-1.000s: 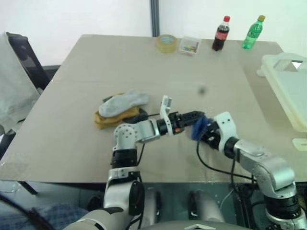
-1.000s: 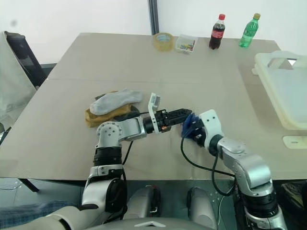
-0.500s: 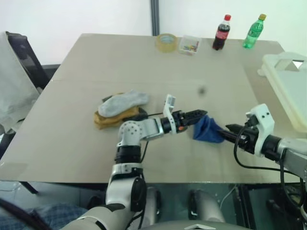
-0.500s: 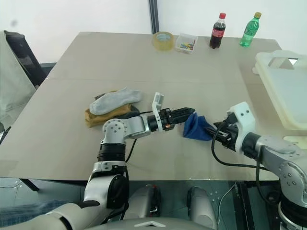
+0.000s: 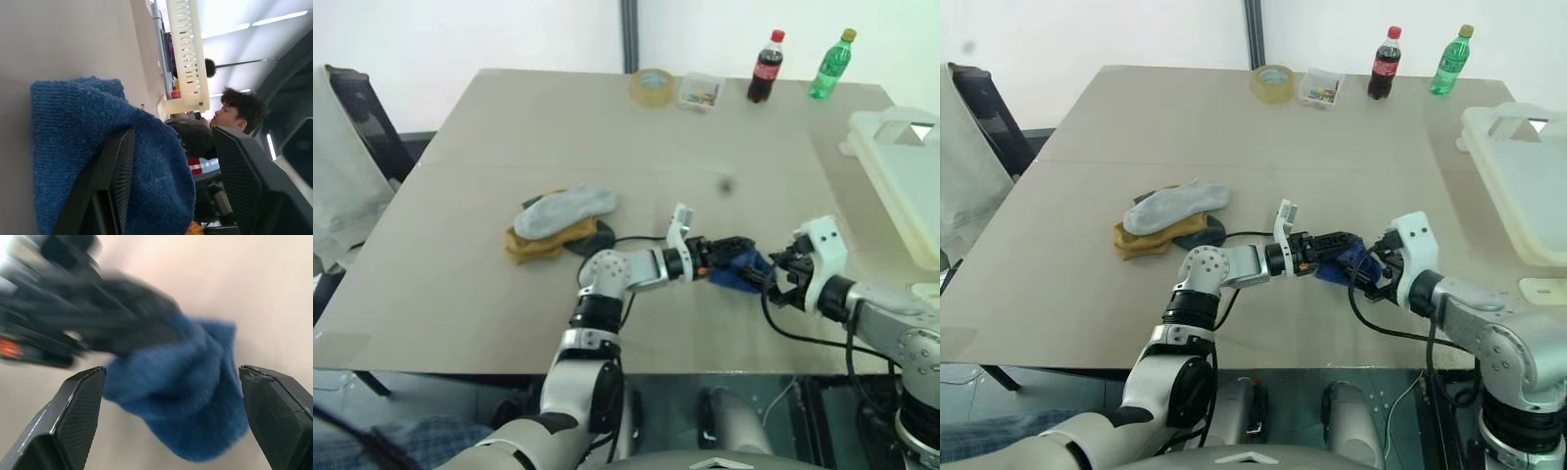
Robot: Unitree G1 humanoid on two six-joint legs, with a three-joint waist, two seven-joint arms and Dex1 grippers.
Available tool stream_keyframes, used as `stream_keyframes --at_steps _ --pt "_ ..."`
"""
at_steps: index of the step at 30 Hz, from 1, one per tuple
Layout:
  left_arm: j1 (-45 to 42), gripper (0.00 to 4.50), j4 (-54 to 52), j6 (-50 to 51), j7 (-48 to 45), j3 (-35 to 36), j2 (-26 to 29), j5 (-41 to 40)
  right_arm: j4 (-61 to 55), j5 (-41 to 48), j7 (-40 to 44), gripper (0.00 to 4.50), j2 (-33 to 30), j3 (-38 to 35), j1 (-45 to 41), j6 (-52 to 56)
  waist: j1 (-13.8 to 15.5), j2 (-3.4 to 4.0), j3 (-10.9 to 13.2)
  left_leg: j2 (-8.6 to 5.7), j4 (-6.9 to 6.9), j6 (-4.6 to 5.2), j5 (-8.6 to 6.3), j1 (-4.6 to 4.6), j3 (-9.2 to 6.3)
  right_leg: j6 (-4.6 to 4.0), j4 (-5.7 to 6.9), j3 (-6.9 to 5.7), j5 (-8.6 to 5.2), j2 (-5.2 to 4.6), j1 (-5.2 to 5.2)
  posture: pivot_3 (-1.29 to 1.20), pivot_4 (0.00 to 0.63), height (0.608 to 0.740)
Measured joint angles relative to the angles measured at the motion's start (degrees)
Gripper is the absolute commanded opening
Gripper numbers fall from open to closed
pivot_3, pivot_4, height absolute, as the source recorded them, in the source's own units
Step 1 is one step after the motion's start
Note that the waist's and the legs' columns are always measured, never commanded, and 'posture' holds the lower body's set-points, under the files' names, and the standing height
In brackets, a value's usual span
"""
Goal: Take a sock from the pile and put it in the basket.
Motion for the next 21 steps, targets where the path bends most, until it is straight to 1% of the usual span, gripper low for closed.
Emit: stream_keyframes --at_steps 2,5,9,14,16,19,20,21 --pt "0.0 2.68 0.2 -0.3 -0.7 -0.1 0.0 0.5 3.2 -1.7 -0.7 4.45 0.4 0.1 1.3 -1.6 -0.1 0.00 0.0 0.00 0.00 0.01 0.00 0.01 0.02 0.01 0.00 0.02 0.00 0.00 0.00 0.00 0.150 0.740" --pt "0.0 2.68 0.2 -0.7 -1.0 -0.4 0.0 1.3 4.4 -2.2 -0.9 4.45 1.3 -0.1 2.0 -3.7 -0.1 0.01 0.0 0.03 0.01 0.01 0.00 0.11 -0.01 0.01 0.05 0.02 0.01 0.04 0.07 0.00 0.150 0.740" --pt "0.0 2.68 0.2 -0.8 -1.6 -0.5 0.0 2.1 5.0 -1.8 -1.5 4.45 3.8 -1.4 2.0 -3.8 -0.1 -0.03 -0.1 0.08 0.18 0.01 0.00 0.16 -0.04 0.01 0.06 -0.02 0.01 0.05 0.18 0.00 0.150 0.740" --pt "0.4 2.68 -0.2 -0.9 -2.4 -1.0 0.1 3.4 6.3 2.3 -3.2 4.45 13.0 -7.2 -0.4 0.1 -0.5 -0.08 -0.1 0.32 0.18 0.00 0.00 0.19 -0.02 0.00 0.07 -0.01 0.02 0.15 0.20 0.00 0.150 0.740" --pt "0.5 2.68 -0.3 -0.9 -2.8 -1.0 0.1 3.5 6.4 3.6 -3.4 3.93 15.1 -7.6 -0.9 1.2 -0.5 -0.07 -0.1 0.34 0.17 0.00 0.00 0.20 -0.04 0.00 0.09 -0.02 0.02 0.21 0.20 0.00 0.150 0.740" --pt "0.5 2.68 -0.4 -0.9 -3.3 -1.1 0.1 4.0 7.2 4.6 -3.6 2.76 17.0 -7.1 -0.9 1.8 -0.5 -0.04 -0.1 0.33 0.16 0.00 0.00 0.19 -0.03 -0.01 0.09 -0.02 0.02 0.24 0.18 0.00 0.150 0.740" --pt "0.6 2.68 -0.4 -0.9 -3.5 -1.2 0.1 4.2 7.4 4.7 -3.6 2.22 17.1 -6.9 -0.9 1.9 -0.5 -0.04 -0.1 0.33 0.16 0.00 0.00 0.19 -0.02 -0.01 0.09 -0.01 0.02 0.23 0.18 0.00 0.150 0.740" --pt "0.7 2.68 -0.6 -1.0 -3.7 -1.4 0.1 4.5 7.5 4.7 -3.6 1.80 17.1 -6.6 -0.8 2.1 -0.5 -0.04 -0.1 0.33 0.16 0.00 0.00 0.18 -0.02 -0.01 0.08 -0.01 0.02 0.23 0.18 0.00 0.150 0.740"
